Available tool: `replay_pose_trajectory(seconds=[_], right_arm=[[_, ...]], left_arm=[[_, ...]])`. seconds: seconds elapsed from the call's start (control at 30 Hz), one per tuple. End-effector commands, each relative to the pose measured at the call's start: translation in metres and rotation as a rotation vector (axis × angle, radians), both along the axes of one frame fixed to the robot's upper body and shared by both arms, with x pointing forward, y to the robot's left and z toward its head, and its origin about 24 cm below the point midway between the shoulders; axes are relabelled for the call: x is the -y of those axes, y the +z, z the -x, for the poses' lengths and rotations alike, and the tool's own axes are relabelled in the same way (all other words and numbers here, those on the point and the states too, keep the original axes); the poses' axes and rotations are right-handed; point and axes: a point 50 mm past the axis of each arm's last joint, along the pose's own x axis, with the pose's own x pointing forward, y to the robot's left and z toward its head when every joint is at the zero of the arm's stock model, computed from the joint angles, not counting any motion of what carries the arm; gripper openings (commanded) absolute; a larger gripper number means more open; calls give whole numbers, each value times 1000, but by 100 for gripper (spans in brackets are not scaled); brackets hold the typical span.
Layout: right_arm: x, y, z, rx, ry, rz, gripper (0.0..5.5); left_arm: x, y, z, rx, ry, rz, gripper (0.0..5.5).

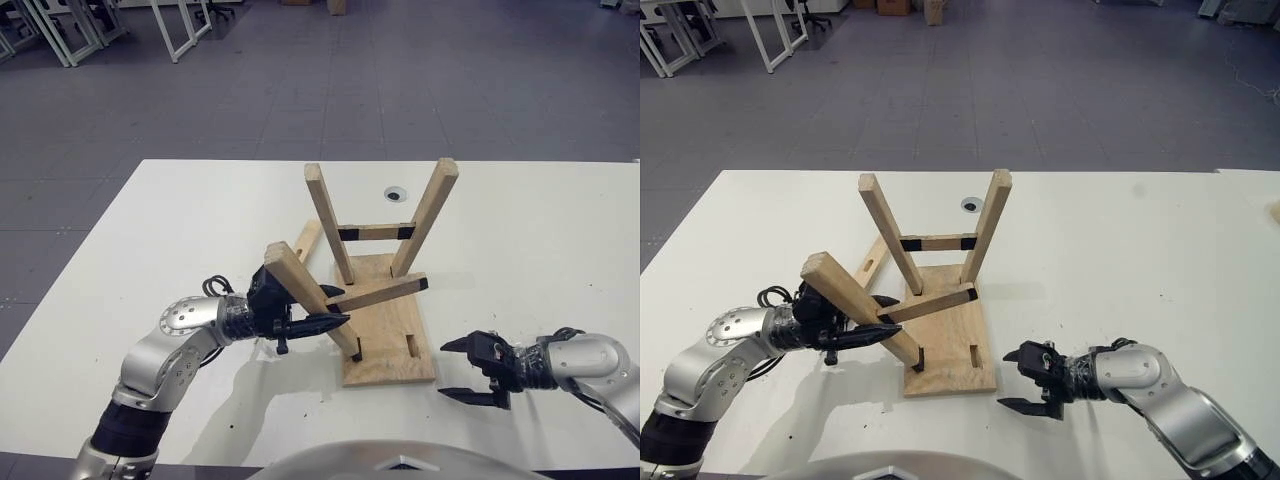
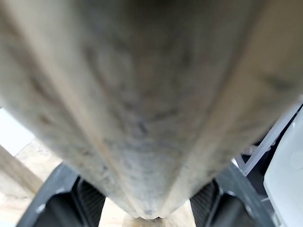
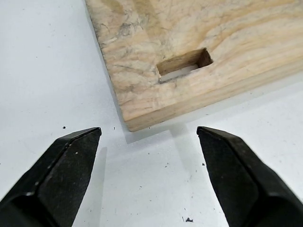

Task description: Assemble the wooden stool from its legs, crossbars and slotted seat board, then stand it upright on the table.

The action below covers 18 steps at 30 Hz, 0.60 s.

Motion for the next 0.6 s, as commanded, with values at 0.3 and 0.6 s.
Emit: replay_pose_trajectory(seconds=[0.3,0.6], right_arm=[[-7,3,-6,48,-76,-38,374],[4,17,-38,125,-282,-131,374]], left_arm=[[-4,-47,17,24,-80,-321,204],[-37,-93,35,-40,-290,-716,204]])
